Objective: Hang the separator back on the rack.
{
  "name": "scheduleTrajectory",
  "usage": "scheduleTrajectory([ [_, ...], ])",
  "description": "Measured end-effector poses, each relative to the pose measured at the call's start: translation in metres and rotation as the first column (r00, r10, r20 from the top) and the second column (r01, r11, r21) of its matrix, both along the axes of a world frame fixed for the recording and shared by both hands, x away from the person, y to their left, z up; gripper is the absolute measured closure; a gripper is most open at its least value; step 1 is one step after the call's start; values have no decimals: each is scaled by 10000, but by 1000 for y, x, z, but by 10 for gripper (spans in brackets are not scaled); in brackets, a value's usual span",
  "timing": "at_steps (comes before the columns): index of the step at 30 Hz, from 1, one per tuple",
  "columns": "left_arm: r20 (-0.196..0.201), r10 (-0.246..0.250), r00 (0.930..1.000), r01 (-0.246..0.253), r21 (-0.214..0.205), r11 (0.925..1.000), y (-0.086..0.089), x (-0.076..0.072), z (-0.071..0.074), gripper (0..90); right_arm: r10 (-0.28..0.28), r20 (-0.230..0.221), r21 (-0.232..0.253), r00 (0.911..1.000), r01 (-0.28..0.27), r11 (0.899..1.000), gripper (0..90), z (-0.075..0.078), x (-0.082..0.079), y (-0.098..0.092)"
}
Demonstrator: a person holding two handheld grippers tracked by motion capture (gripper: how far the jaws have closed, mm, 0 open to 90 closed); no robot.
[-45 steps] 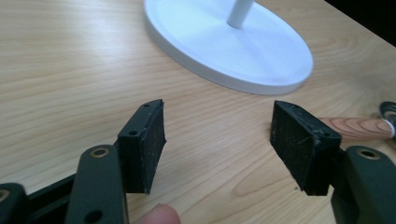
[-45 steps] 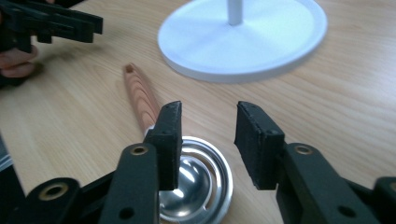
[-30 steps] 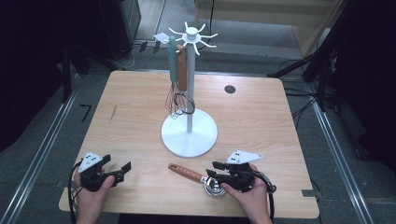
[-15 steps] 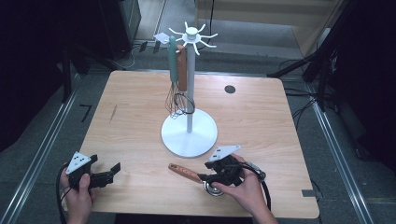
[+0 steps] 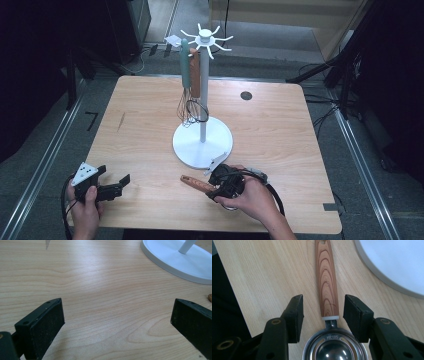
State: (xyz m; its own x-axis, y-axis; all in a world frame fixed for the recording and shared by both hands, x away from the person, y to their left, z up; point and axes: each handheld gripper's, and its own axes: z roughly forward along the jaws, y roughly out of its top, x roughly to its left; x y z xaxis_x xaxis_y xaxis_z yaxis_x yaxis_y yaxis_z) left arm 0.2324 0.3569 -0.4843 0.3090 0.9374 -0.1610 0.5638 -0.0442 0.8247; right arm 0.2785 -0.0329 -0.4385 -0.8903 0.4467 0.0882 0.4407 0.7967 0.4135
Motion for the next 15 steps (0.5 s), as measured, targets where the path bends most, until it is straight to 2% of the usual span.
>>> scheduleTrajectory([
  [3, -20, -30, 10000, 30, -16, 10000, 0, 0, 0, 0, 384, -63, -620, 9992, -387, 9973, 592, -4, 1, 6],
  [5, -28, -50, 10000, 50, -35, 10000, 0, 0, 0, 0, 313, -167, -808, 9994, -326, 9962, 588, -3, 1, 10],
  [7, -41, -64, 10000, 64, -42, 10000, 0, 0, 0, 0, 180, 6, -903, 9998, -179, 9958, 610, -3, 3, 14],
  [11, -59, -79, 10000, 78, -32, 10000, 0, 1, 0, 0, 210, 50, -1194, 9998, -202, 9926, 613, -6, 3, 17],
  [12, -54, -78, 10000, 78, -46, 10000, 0, 1, 0, 0, 83, -151, -1268, 9999, -102, 9919, 606, -7, 4, 17],
  [15, -68, -43, 10000, 44, 31, 10000, 0, 1, 0, 0, -63, -125, -1549, 9999, 43, 9879, 606, -11, 5, 17],
])
